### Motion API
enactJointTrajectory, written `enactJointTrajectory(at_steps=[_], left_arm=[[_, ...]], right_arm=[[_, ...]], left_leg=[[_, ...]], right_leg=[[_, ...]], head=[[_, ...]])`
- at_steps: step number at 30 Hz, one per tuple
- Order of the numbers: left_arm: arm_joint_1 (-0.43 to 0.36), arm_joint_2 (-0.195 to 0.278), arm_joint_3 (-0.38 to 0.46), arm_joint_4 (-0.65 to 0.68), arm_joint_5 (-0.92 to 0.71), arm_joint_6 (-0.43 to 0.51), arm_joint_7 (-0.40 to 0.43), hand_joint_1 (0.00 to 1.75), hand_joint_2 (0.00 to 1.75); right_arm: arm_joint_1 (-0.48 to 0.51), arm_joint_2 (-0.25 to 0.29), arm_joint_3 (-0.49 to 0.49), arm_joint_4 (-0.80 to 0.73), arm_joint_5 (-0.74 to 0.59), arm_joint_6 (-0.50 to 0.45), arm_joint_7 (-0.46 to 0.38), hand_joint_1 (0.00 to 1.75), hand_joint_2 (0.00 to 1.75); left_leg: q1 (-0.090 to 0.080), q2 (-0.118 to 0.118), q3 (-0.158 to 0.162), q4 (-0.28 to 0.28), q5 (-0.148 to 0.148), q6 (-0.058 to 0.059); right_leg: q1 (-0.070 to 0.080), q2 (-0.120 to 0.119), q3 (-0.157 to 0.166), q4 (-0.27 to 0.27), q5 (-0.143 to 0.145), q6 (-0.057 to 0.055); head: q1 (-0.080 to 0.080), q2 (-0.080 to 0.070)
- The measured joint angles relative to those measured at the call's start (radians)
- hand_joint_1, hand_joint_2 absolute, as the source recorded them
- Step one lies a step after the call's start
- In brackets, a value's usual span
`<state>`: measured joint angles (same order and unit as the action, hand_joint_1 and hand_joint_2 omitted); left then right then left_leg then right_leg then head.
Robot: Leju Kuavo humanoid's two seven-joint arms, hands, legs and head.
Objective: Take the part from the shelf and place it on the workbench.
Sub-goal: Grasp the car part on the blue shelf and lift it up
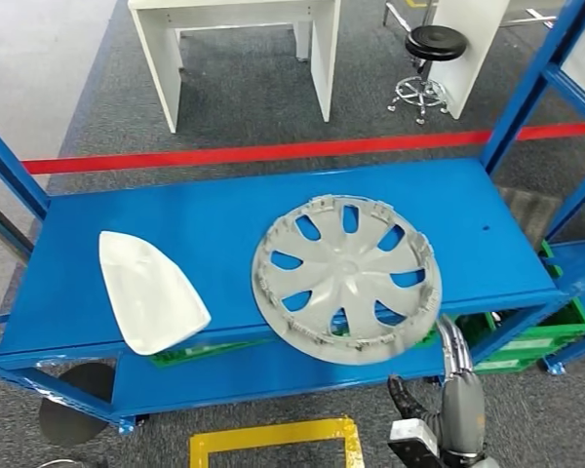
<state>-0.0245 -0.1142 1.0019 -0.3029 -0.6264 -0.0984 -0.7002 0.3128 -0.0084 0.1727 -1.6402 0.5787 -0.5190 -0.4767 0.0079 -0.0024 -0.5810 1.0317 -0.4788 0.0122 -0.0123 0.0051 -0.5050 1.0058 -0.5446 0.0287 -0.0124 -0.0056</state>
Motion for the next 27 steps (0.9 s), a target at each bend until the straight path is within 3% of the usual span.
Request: enactJointTrajectory(at_steps=[2, 3, 4, 6, 7, 8, 9, 11, 12, 13, 17, 24, 27], left_arm=[[0.001, 0.000, 0.000, 0.000, -0.001, 0.000, 0.000, 0.00, 0.00], [0.000, 0.000, 0.001, 0.000, -0.001, 0.000, 0.000, 0.00, 0.00], [-0.001, 0.000, 0.001, 0.001, -0.002, -0.001, 0.000, 0.00, 0.00], [-0.002, 0.000, 0.001, 0.001, -0.003, -0.003, 0.000, 0.00, 0.00], [-0.003, 0.001, 0.002, 0.001, -0.004, -0.004, 0.000, 0.00, 0.00], [-0.002, 0.001, 0.002, 0.002, -0.005, -0.005, 0.000, 0.00, 0.00], [-0.001, 0.001, 0.002, 0.002, -0.007, -0.006, 0.000, 0.00, 0.00], [0.000, 0.001, 0.003, 0.003, -0.013, -0.006, 0.000, 0.00, 0.00], [-0.002, 0.001, 0.003, 0.004, -0.016, -0.006, 0.000, 0.00, 0.00], [-0.004, 0.002, 0.004, 0.006, -0.019, -0.005, 0.000, 0.00, 0.00], [-0.009, 0.004, 0.009, 0.009, -0.025, -0.003, 0.000, 0.00, 0.00], [-0.012, 0.006, 0.024, 0.011, -0.032, 0.004, 0.000, 0.00, 0.00], [-0.012, 0.005, 0.028, 0.013, -0.038, 0.009, 0.000, 0.00, 0.00]], right_arm=[[-0.002, -0.003, -0.003, -0.002, -0.001, 0.000, -0.001, 0.00, 1.75], [-0.004, -0.005, -0.005, -0.003, 0.000, 0.000, -0.001, 0.00, 1.75], [-0.007, -0.006, -0.006, -0.004, 0.002, 0.001, -0.002, 0.00, 1.75], [-0.009, -0.009, -0.005, -0.004, 0.013, 0.005, 0.001, 0.00, 1.75], [-0.009, -0.010, -0.005, -0.004, 0.020, 0.010, 0.006, 0.00, 1.75], [-0.009, -0.012, -0.004, -0.003, 0.029, 0.016, 0.014, 0.00, 1.75], [-0.009, -0.016, -0.001, -0.003, 0.041, 0.024, 0.028, 0.00, 1.75], [-0.012, -0.028, 0.010, -0.002, 0.073, 0.036, 0.062, 0.00, 1.75], [-0.013, -0.035, 0.019, 0.000, 0.093, 0.040, 0.084, 0.00, 1.75], [-0.015, -0.043, 0.030, 0.002, 0.115, 0.042, 0.109, 0.00, 1.75], [-0.014, -0.081, 0.076, 0.013, 0.205, 0.044, 0.201, 0.00, 1.75], [-0.019, -0.137, 0.131, 0.031, 0.255, 0.044, 0.285, 0.00, 1.75], [-0.019, -0.157, 0.152, 0.032, 0.247, 0.037, 0.282, 0.00, 1.75]], left_leg=[[0.002, 0.000, 0.009, -0.007, -0.002, 0.013], [0.004, 0.000, 0.015, -0.011, -0.003, 0.020], [0.005, 0.000, 0.020, -0.014, -0.006, 0.025], [0.001, 0.001, 0.029, -0.014, -0.015, 0.034], [-0.001, 0.000, 0.035, -0.014, -0.021, 0.036], [-0.003, -0.001, 0.043, -0.013, -0.028, 0.037], [-0.005, -0.002, 0.054, -0.013, -0.035, 0.037], [-0.008, -0.004, 0.076, -0.015, -0.052, 0.035], [-0.010, -0.005, 0.083, -0.014, -0.059, 0.032], [-0.012, -0.005, 0.085, -0.012, -0.065, 0.029], [-0.014, -0.005, 0.083, -0.011, -0.063, 0.032], [-0.014, -0.005, 0.093, -0.031, -0.068, 0.026], [-0.013, -0.005, 0.093, -0.032, -0.067, 0.021]], right_leg=[[-0.002, -0.001, 0.003, 0.007, -0.013, 0.011], [-0.002, -0.002, -0.010, 0.037, -0.030, 0.014], [-0.002, -0.002, -0.037, 0.089, -0.055, 0.016], [-0.001, -0.003, -0.121, 0.229, -0.105, 0.018], [-0.001, -0.003, -0.157, 0.277, -0.109, 0.017], [0.000, -0.003, -0.177, 0.289, -0.092, 0.015], [0.001, -0.003, -0.177, 0.261, -0.054, 0.011], [0.006, -0.003, -0.139, 0.139, 0.040, -0.003], [0.009, -0.004, -0.116, 0.085, 0.068, -0.011], [0.011, -0.004, -0.100, 0.051, 0.078, -0.015], [0.012, 0.002, -0.084, 0.027, 0.071, -0.013], [0.012, 0.002, -0.083, 0.026, 0.064, -0.021], [0.013, 0.002, -0.082, 0.027, 0.064, -0.021]], head=[[0.003, 0.000], [0.007, 0.000], [0.011, 0.000], [0.019, 0.000], [0.020, 0.000], [0.020, 0.000], [0.021, 0.000], [0.021, 0.000], [0.020, 0.000], [0.020, 0.000], [0.018, 0.000], [0.017, 0.000], [0.018, 0.000]])
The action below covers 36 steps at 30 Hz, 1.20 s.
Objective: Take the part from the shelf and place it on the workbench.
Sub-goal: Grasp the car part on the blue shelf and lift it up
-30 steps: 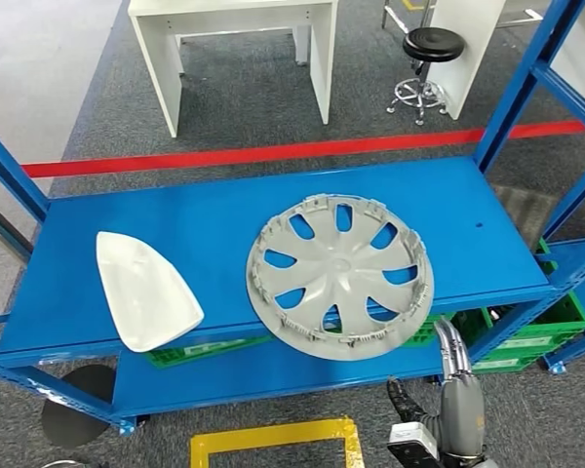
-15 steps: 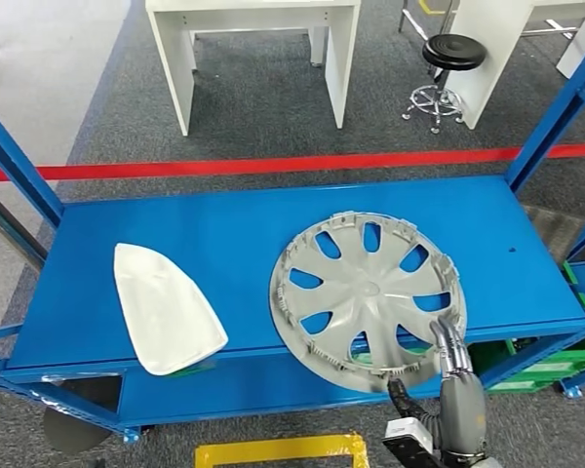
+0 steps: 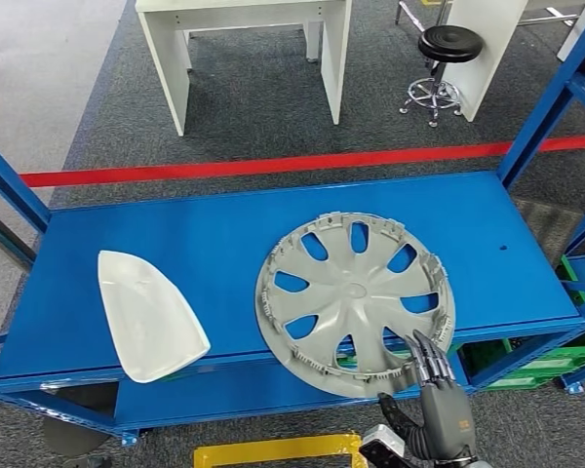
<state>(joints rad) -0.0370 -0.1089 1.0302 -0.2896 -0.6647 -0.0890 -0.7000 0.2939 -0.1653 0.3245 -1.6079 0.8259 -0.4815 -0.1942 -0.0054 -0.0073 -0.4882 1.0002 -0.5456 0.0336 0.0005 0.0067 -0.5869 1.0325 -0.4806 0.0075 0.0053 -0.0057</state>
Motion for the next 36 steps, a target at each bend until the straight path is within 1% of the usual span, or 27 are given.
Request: enactJointTrajectory(at_steps=[4, 6, 8, 14, 18, 23, 30, 31, 34, 35, 36], left_arm=[[0.000, 0.000, 0.008, 0.003, -0.012, 0.008, 0.000, 0.00, 0.00], [0.000, 0.000, 0.013, 0.004, -0.019, 0.012, 0.000, 0.00, 0.00], [0.000, 0.000, 0.018, 0.005, -0.027, 0.012, 0.000, 0.00, 0.00], [-0.005, 0.000, 0.022, 0.007, -0.048, 0.000, 0.000, 0.00, 0.00], [-0.010, 0.000, 0.022, 0.008, -0.060, 0.000, 0.000, 0.00, 0.00], [-0.015, 0.000, 0.022, 0.009, -0.074, 0.000, 0.002, 0.00, 0.00], [-0.015, 0.000, 0.022, 0.009, -0.078, 0.000, 0.002, 0.00, 0.00], [-0.016, 0.000, 0.023, 0.010, -0.081, 0.000, 0.003, 0.00, 0.00], [-0.021, 0.000, 0.024, 0.011, -0.096, 0.000, 0.010, 0.00, 0.00], [-0.022, 0.000, 0.025, 0.011, -0.098, 0.000, 0.013, 0.00, 0.00], [-0.022, 0.000, 0.025, 0.011, -0.100, 0.000, 0.015, 0.00, 0.00]], right_arm=[[0.000, -0.007, 0.021, -0.005, -0.122, -0.029, -0.091, 0.00, 1.75], [0.000, -0.007, 0.027, -0.012, -0.172, -0.025, -0.119, 0.00, 1.75], [0.000, -0.007, 0.031, -0.015, -0.189, -0.006, -0.122, 0.00, 1.75], [-0.012, -0.017, 0.037, 0.013, -0.183, 0.036, -0.123, 0.00, 1.75], [-0.027, -0.023, 0.044, 0.032, -0.179, 0.065, -0.109, 0.00, 1.75], [-0.056, -0.034, 0.053, 0.065, -0.099, 0.058, -0.077, 0.00, 1.75], [-0.064, -0.038, 0.056, 0.075, -0.069, 0.054, -0.062, 0.00, 1.75], [-0.072, -0.043, 0.063, 0.081, -0.020, 0.054, -0.034, 0.00, 1.75], [-0.115, -0.079, 0.105, 0.112, 0.227, 0.074, 0.108, 0.00, 1.75], [-0.126, -0.090, 0.117, 0.120, 0.277, 0.082, 0.136, 0.00, 1.75], [-0.133, -0.097, 0.124, 0.125, 0.300, 0.085, 0.147, 0.00, 1.75]], left_leg=[[0.000, 0.000, 0.000, 0.000, 0.001, -0.004], [0.000, 0.000, 0.001, 0.000, 0.002, -0.004], [-0.001, 0.000, 0.002, 0.000, 0.002, -0.004], [-0.002, 0.000, 0.003, 0.000, 0.002, -0.004], [-0.002, 0.000, 0.003, 0.000, 0.001, -0.004], [-0.002, 0.000, 0.004, 0.000, 0.001, -0.004], [-0.002, 0.000, 0.005, 0.000, 0.001, -0.004], [-0.002, 0.000, 0.005, 0.000, 0.001, -0.004], [-0.002, 0.001, 0.006, 0.000, 0.002, -0.004], [-0.002, 0.001, 0.006, 0.000, 0.002, -0.004], [-0.002, 0.002, 0.007, 0.000, 0.002, -0.004]], right_leg=[[-0.001, 0.000, 0.001, 0.000, 0.001, 0.000], [-0.001, 0.000, 0.001, 0.000, 0.002, 0.000], [-0.002, 0.000, 0.002, 0.000, 0.002, 0.000], [-0.003, 0.000, 0.004, 0.000, 0.002, 0.001], [-0.003, 0.000, 0.004, 0.000, 0.002, 0.001], [-0.003, 0.000, 0.005, 0.000, 0.002, 0.001], [-0.003, 0.000, 0.005, 0.000, 0.002, 0.001], [-0.003, 0.001, 0.005, 0.000, 0.002, 0.001], [-0.003, 0.002, 0.006, 0.000, 0.003, 0.001], [-0.003, 0.002, 0.006, 0.000, 0.003, 0.001], [-0.003, 0.002, 0.007, 0.000, 0.003, 0.001]], head=[[0.000, 0.000], [0.000, 0.000], [0.000, 0.000], [0.000, 0.000], [0.000, 0.000], [0.000, 0.000], [0.000, 0.000], [0.000, 0.000], [0.000, 0.000], [0.000, 0.000], [0.000, 0.000]])
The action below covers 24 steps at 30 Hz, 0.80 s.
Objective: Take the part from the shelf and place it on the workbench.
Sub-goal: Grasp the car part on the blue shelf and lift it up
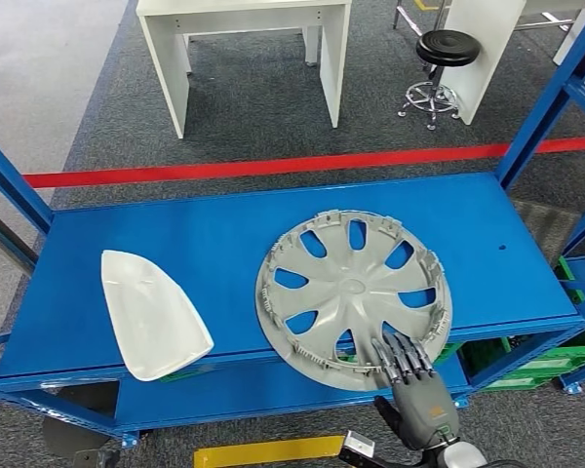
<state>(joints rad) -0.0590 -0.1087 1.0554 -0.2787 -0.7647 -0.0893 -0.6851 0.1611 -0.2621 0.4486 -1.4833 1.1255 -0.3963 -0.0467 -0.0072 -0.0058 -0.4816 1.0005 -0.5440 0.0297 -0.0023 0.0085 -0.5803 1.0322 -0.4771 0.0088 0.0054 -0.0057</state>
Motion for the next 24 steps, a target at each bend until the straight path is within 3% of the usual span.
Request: enactJointTrajectory(at_steps=[8, 12, 16, 24], left_arm=[[0.000, 0.000, 0.010, 0.000, -0.003, 0.000, 0.004, 0.00, 0.00], [0.000, 0.000, 0.017, 0.002, -0.006, -0.001, 0.008, 0.00, 0.00], [0.000, 0.000, 0.022, 0.005, -0.008, 0.000, 0.011, 0.00, 0.00], [0.007, 0.000, 0.033, 0.008, -0.008, 0.004, 0.011, 0.00, 0.00]], right_arm=[[-0.031, -0.033, 0.034, 0.020, 0.072, 0.027, 0.043, 0.05, 1.75], [-0.054, -0.058, 0.052, 0.025, 0.152, 0.062, 0.088, 1.75, 1.75], [-0.066, -0.068, 0.061, 0.036, 0.157, 0.063, 0.100, 1.75, 1.75], [-0.034, -0.048, 0.052, 0.038, -0.033, -0.064, 0.037, 1.75, 1.75]], left_leg=[[0.000, 0.000, 0.001, 0.000, 0.000, 0.000], [0.000, 0.002, 0.003, 0.000, 0.000, 0.000], [0.000, 0.002, 0.005, 0.000, 0.000, 0.000], [0.000, 0.002, 0.006, 0.000, 0.000, 0.000]], right_leg=[[0.000, 0.000, 0.001, 0.000, 0.000, 0.000], [0.000, 0.002, 0.002, 0.000, 0.000, 0.000], [0.000, 0.002, 0.004, -0.001, 0.000, 0.001], [0.000, 0.000, 0.006, -0.001, 0.001, 0.001]], head=[[0.000, 0.000], [0.000, 0.000], [0.000, 0.000], [0.000, 0.000]])
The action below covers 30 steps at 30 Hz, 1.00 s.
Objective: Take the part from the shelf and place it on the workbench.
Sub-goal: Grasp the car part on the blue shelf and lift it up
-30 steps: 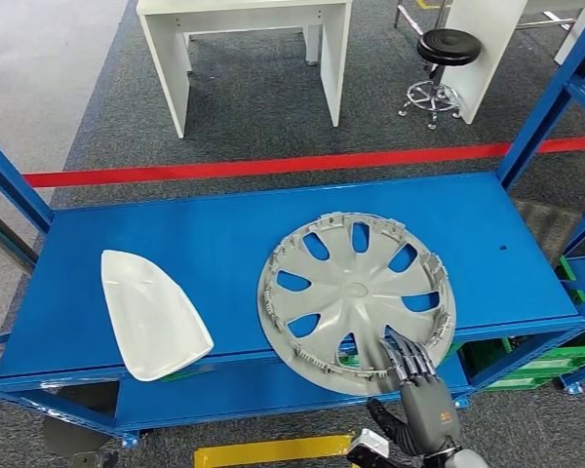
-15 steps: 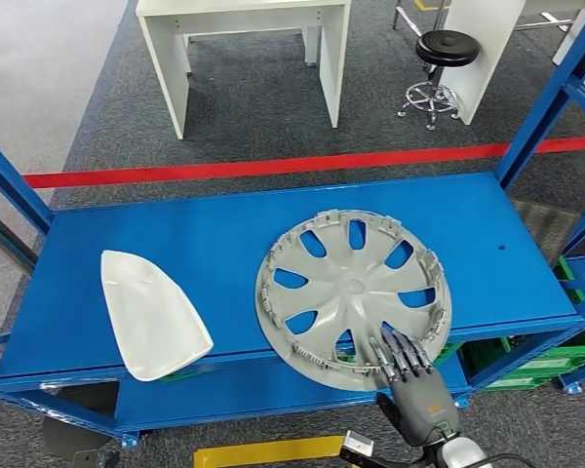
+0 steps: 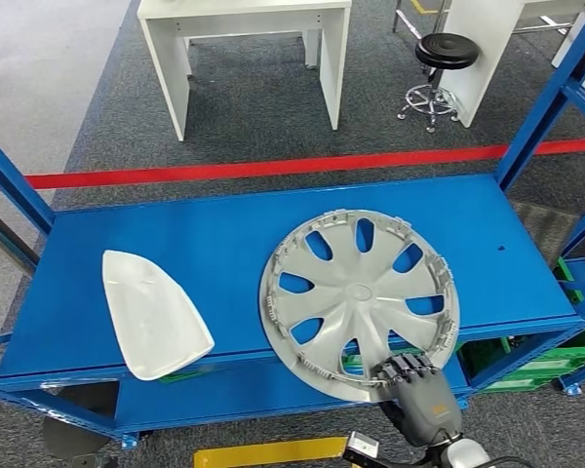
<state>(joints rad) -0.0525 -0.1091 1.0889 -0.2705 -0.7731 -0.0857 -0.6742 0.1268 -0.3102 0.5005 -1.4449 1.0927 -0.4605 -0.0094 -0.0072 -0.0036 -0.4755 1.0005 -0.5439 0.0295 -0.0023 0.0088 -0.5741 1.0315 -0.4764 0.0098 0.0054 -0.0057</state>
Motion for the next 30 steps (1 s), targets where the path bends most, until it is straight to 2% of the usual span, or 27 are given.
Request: enactJointTrajectory(at_steps=[19, 30], left_arm=[[0.003, 0.000, 0.039, 0.000, 0.008, 0.011, -0.003, 0.00, 0.00], [0.008, -0.002, 0.065, 0.000, 0.010, 0.015, -0.008, 0.00, 0.00]], right_arm=[[0.094, 0.015, -0.017, -0.111, -0.111, -0.066, -0.069, 1.75, 1.75], [0.167, 0.019, -0.056, -0.314, -0.212, -0.192, -0.183, 1.75, 1.75]], left_leg=[[0.000, -0.001, -0.001, 0.000, -0.001, 0.000], [0.000, -0.001, -0.002, 0.000, -0.001, 0.000]], right_leg=[[0.000, -0.001, -0.001, 0.000, -0.001, 0.000], [0.000, -0.001, -0.001, 0.000, -0.002, 0.000]], head=[[0.000, 0.000], [0.000, 0.000]])
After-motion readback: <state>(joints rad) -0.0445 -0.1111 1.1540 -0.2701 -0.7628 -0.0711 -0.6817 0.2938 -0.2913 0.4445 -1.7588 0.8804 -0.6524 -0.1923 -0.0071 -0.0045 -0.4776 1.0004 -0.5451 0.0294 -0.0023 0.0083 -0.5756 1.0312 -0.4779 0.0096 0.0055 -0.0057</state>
